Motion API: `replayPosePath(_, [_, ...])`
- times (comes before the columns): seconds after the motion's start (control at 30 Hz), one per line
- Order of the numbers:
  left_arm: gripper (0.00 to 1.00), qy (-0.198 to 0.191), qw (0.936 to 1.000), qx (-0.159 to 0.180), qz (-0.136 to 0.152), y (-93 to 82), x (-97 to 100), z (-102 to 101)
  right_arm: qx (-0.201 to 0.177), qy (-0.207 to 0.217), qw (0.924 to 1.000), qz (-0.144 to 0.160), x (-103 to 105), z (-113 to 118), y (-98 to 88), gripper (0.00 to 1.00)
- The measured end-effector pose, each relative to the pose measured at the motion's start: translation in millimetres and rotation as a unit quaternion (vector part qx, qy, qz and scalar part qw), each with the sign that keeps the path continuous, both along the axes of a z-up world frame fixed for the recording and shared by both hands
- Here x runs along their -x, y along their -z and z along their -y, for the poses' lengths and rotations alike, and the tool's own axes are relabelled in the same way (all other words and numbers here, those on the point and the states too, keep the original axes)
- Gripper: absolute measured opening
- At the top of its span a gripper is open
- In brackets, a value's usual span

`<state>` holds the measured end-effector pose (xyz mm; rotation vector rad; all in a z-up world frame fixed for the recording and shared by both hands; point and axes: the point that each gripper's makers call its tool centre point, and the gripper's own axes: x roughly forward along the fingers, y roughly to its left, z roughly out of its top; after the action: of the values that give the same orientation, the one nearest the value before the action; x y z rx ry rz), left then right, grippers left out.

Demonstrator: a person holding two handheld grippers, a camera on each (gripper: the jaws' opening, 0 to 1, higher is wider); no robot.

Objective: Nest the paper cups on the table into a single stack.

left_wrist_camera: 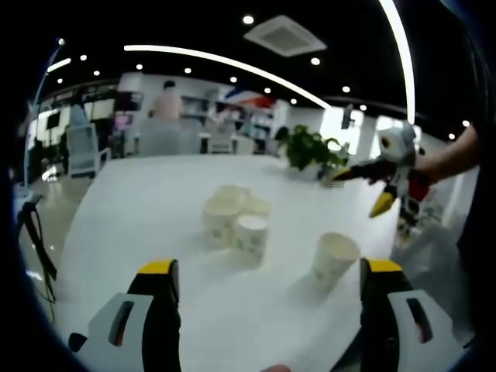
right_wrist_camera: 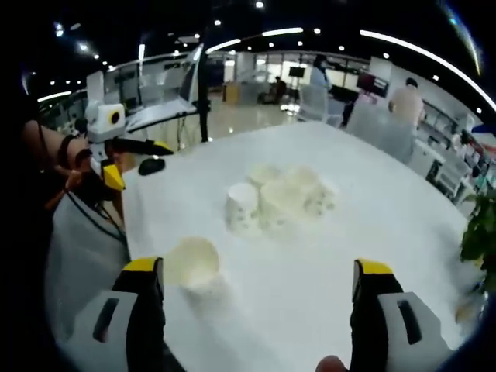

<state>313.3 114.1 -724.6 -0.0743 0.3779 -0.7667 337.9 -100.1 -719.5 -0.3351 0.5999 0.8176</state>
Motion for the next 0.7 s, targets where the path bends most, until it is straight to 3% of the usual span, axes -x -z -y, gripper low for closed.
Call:
replayPosePath(0.47, [0.95,0.008,1.0,0.0,-0.002,0.9,-5.2,7,-0.005,0.012,0.9999,0.008,-1,9,-0.9,0.99])
replayPosePath(0.67, [0.96,0.016,0.9998,0.003,-0.007,0.7,-10.4,12,-0.026,0.03,0.9991,0.015,-5,18,-3.8,1.0])
replayPosePath(0.7, [0.96,0.02,0.9997,0.006,-0.007,-0.9,-10.5,13,-0.04,0.027,0.9984,0.028,-7,18,-7.6,1.0])
